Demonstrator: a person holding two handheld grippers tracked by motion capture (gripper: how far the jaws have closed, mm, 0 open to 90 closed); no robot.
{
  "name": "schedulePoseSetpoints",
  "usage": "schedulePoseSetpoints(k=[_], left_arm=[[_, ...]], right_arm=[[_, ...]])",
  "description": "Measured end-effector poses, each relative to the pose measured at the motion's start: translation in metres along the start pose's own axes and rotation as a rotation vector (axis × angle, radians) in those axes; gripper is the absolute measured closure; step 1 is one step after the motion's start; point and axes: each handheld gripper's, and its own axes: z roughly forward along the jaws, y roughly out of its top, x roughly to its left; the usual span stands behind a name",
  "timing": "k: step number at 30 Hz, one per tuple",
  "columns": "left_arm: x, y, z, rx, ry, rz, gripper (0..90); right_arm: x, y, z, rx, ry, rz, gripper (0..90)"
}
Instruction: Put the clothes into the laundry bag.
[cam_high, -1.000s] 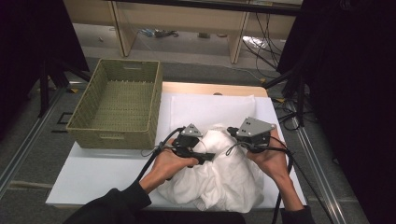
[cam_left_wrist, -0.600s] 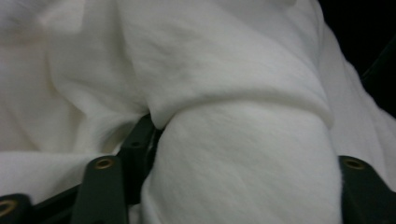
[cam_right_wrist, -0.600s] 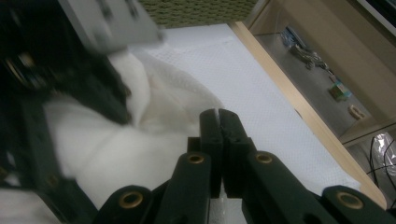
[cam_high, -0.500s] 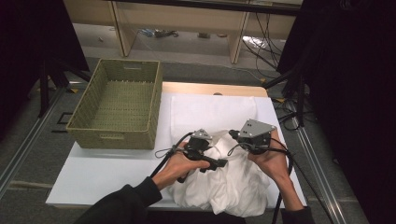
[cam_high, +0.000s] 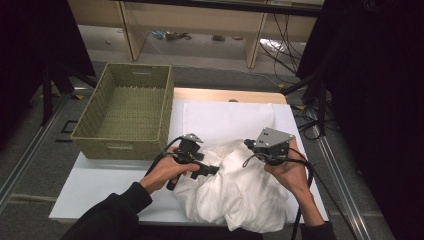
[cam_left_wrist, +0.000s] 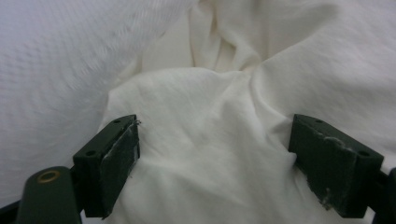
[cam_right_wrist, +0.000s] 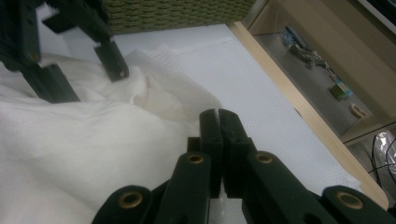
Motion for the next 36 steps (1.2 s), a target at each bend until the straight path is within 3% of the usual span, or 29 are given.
schedulePoseSetpoints(k=[2,3,6,8,9,12,13,15,17,18,20,21,22,25,26,28,30,31,33,36], left_arm=[[0.004,0.002,0.004,-0.006,-0.039,-0.031,22.9],[0.002,0.003,0.005,-0.025,-0.102,-0.016,35.9],[-0.014,0.004,0.011,-0.081,-0.288,-0.069,70.5],[-0.032,0.005,0.019,-0.065,-0.306,-0.005,77.5],[-0.038,0.005,0.023,-0.060,-0.316,0.003,78.9],[-0.050,0.007,0.029,-0.050,-0.252,0.095,77.9],[-0.050,0.008,0.025,-0.080,-0.192,0.082,73.2],[-0.041,0.014,0.008,-0.091,-0.076,0.086,58.3],[-0.032,0.018,-0.008,-0.091,0.023,0.088,46.5],[-0.026,0.020,-0.013,-0.080,0.051,0.073,39.6],[-0.015,0.022,-0.015,-0.023,0.051,0.031,28.7],[-0.009,0.020,-0.013,-0.009,0.066,0.025,29.2],[-0.004,0.018,-0.009,-0.015,0.108,0.036,29.7],[0.007,0.009,0.011,0.067,0.123,0.003,24.1],[0.009,0.007,0.022,0.076,0.110,-0.022,20.7],[0.011,0.006,0.029,0.062,0.080,-0.022,27.4],[0.007,0.007,0.031,0.052,0.047,0.008,48.3],[0.003,0.007,0.028,0.040,0.058,0.027,59.9],[-0.011,0.009,0.022,0.020,0.072,0.108,73.1],[-0.036,0.016,0.013,0.004,0.074,0.230,76.9]], right_arm=[[0.001,-0.001,0.001,0.004,0.002,-0.002,90.0],[0.001,-0.001,0.001,0.005,0.006,-0.004,90.0],[0.001,0.000,0.003,-0.003,0.004,0.000,90.0],[0.002,0.001,0.003,-0.007,0.009,-0.005,90.0],[0.003,0.002,0.003,-0.010,0.011,-0.002,90.0],[0.004,0.004,0.002,-0.009,0.008,-0.006,90.0],[0.004,0.004,0.002,-0.010,0.006,-0.004,90.0],[0.003,0.001,0.001,-0.010,0.014,0.001,90.0],[0.002,0.000,0.002,-0.011,0.011,0.002,90.0],[0.001,-0.001,0.002,-0.012,0.009,0.003,90.0],[0.002,-0.001,0.003,-0.013,0.014,0.003,90.0],[0.002,0.000,0.003,-0.013,0.013,0.004,90.0],[0.002,0.001,0.003,-0.012,0.011,0.007,90.0],[0.004,0.001,0.003,-0.009,0.013,0.003,90.0],[0.004,0.001,0.003,-0.010,0.012,0.000,90.0],[0.004,0.002,0.005,-0.010,0.014,-0.007,90.0],[0.004,0.002,0.005,-0.008,0.013,-0.014,90.0],[0.005,0.002,0.005,-0.006,0.016,-0.008,90.0],[0.004,0.001,0.006,-0.007,0.015,-0.005,90.0],[0.003,0.001,0.005,-0.017,0.003,-0.004,90.0]])
